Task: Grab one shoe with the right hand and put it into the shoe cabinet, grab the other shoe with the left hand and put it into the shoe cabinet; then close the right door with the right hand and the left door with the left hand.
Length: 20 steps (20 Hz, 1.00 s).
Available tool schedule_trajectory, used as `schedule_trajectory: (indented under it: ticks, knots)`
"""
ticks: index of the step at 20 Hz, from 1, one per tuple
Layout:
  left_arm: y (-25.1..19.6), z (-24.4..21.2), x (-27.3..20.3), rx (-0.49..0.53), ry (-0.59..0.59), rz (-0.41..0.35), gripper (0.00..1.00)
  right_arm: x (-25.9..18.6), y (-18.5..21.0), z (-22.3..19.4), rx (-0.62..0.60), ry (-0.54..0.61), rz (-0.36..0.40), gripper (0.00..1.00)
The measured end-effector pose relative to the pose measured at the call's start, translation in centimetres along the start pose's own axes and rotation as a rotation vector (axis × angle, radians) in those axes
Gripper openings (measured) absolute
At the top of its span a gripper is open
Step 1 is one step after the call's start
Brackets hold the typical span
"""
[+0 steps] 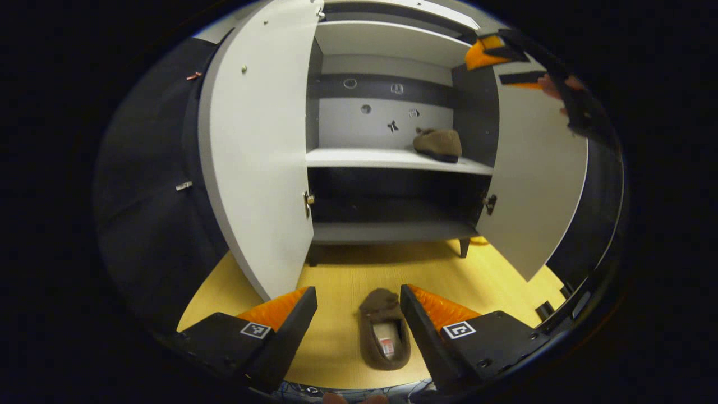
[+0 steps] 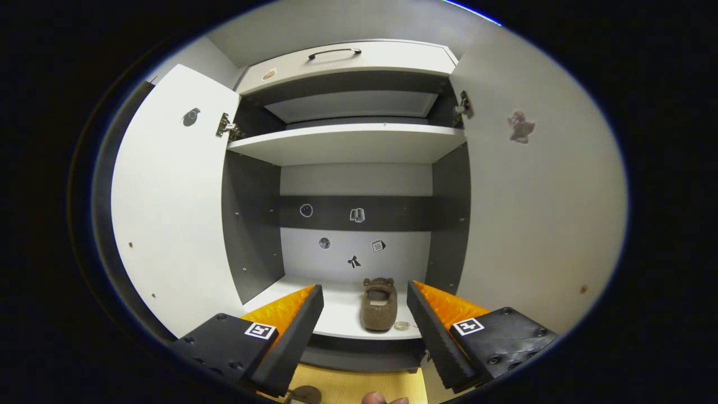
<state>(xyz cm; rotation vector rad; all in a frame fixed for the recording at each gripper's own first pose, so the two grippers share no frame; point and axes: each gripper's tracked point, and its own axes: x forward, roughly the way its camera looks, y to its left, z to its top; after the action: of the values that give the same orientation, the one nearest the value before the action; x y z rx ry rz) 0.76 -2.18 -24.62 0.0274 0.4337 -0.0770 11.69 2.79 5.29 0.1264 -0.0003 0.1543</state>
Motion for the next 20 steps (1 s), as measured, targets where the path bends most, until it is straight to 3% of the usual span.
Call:
schedule_trajectory:
  ticks: [11, 13, 14, 16, 19, 20]
  knots:
    - [-0.9, -14.1, 10.9, 0.097, 0.273, -0.078, 0.89, -8.8, -5.8, 0.1, -0.037, -0.025, -0.072, 0.98]
    - [-1.2, -14.7, 12.4, 0.059, 0.281, -0.097, 0.81, -9.6, -6.7, -0.4, -0.069, -0.009, -0.083, 0.98]
    - [-1.3, -14.3, 13.3, 0.042, 0.248, -0.09, 0.69, -10.0, -6.9, -0.7, -0.084, -0.002, -0.087, 0.98]
    - [-0.2, -13.7, 14.8, 0.056, 0.214, -0.053, 0.57, -10.9, -7.5, -1.1, -0.115, 0.006, -0.102, 0.99]
    - [-0.7, -13.6, 16.4, 0.045, 0.191, -0.062, 0.45, -11.7, -8.3, -1.5, -0.132, 0.019, -0.121, 0.98]
    - [-0.7, -13.4, 16.8, 0.049, 0.185, -0.054, 0.34, -11.8, -8.4, -1.5, -0.13, 0.022, -0.126, 0.98]
